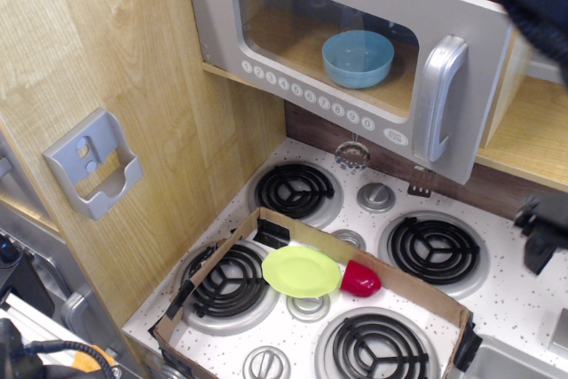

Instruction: Open microwave

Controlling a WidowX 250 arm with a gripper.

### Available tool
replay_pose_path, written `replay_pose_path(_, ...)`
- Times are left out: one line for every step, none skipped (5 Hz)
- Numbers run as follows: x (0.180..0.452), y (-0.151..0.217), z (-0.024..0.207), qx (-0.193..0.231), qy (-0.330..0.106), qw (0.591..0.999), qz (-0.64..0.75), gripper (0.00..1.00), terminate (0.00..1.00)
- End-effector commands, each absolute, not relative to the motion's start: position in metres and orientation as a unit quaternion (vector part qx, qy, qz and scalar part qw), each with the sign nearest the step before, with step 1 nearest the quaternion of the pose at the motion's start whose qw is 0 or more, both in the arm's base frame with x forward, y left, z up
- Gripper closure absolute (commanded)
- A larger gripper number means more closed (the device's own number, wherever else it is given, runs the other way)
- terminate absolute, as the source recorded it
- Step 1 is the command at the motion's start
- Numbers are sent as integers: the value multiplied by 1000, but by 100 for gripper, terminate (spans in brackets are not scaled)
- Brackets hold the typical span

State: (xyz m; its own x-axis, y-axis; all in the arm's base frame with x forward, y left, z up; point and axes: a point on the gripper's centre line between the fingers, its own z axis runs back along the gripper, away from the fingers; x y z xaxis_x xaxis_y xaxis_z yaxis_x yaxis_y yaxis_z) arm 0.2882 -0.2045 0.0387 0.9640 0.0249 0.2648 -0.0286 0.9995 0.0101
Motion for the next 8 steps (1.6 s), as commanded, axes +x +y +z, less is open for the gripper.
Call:
replay_pose_path(332, -209, 71, -17, -181, 979, -93, 0, 0)
replay_pose_path(357, -199, 88, -7, -188, 970, -157, 0, 0)
replay_pose_path(373, -184, 93, -13, -189, 959, -210, 0, 0)
replay_pose_path(383, -167, 95, -9, -178, 954, -240, 0, 0)
replay_pose_path(380, -149, 92, -5, -180, 956, -233, 0, 0)
replay_pose_path(367, -135, 82, -3, -171, 963, -207, 0, 0)
replay_pose_path(349, -126, 78, 9, -164, 972, -169, 0, 0)
replay_pose_path(320, -112, 73, 3, -142, 983, -118, 0, 0)
